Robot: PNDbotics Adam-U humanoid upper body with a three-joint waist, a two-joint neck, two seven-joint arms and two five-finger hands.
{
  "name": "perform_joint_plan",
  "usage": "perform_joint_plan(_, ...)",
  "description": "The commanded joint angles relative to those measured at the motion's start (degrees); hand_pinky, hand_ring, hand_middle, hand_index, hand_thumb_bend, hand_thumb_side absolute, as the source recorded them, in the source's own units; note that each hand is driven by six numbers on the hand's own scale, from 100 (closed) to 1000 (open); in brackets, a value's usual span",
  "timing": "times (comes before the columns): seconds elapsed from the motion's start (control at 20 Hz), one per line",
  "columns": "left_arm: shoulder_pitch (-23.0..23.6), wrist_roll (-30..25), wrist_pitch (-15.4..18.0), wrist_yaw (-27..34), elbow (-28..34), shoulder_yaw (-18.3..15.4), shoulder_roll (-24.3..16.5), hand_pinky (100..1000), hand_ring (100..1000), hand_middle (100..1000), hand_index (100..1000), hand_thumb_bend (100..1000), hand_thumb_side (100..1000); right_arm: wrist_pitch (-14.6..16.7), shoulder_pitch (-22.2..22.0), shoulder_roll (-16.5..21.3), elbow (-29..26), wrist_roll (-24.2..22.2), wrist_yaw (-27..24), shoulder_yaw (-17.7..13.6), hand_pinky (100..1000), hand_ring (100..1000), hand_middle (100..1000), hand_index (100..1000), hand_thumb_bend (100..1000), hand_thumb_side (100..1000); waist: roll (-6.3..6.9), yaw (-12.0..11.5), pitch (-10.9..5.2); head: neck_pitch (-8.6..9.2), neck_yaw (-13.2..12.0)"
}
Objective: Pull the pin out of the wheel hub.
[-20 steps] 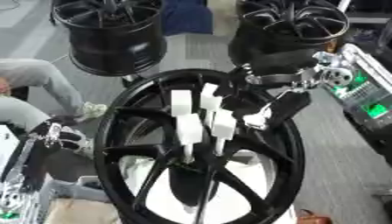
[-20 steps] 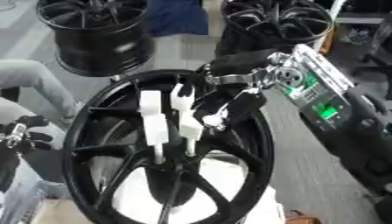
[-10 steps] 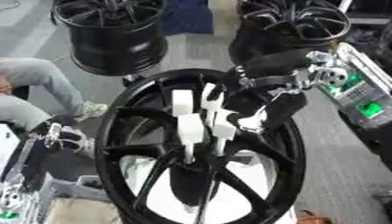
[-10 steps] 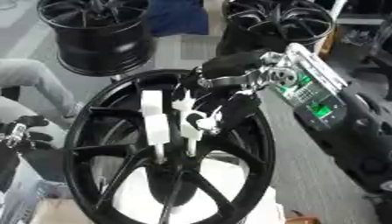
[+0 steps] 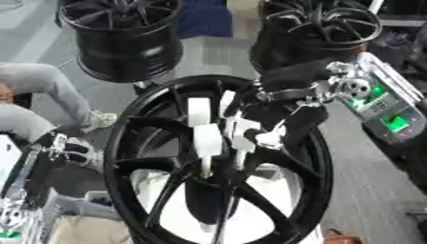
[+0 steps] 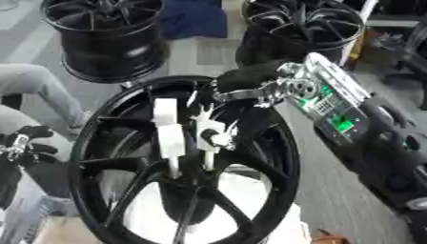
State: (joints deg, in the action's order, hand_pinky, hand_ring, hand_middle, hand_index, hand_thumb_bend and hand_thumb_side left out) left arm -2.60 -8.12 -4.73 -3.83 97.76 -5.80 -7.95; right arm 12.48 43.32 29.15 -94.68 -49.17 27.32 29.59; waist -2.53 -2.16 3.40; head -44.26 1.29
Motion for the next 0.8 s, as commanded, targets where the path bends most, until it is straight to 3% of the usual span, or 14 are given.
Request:
perform_joint_plan(0.05, -0.8, -0.2, 0.1, -0.2, 0.9, 0.3, -0.3, 560, 585, 690, 768, 100, 762, 0.6, 0.8, 0.1, 0.6, -0.2, 0.9, -0.2, 773, 831, 810, 909, 100, 725, 0.29, 0.0, -0.44, 0.14, 0.2)
perform_joint_plan(0.8, -0.8, -0.1, 0.1, -0.2, 0.9, 0.3, -0.2, 561, 585, 691, 769, 100, 763, 0.7, 0.0, -1.5, 4.2, -0.5, 2.9, 0.4, 751, 807, 797, 897, 100, 729, 0.26, 0.1, -0.36, 0.14, 0.3)
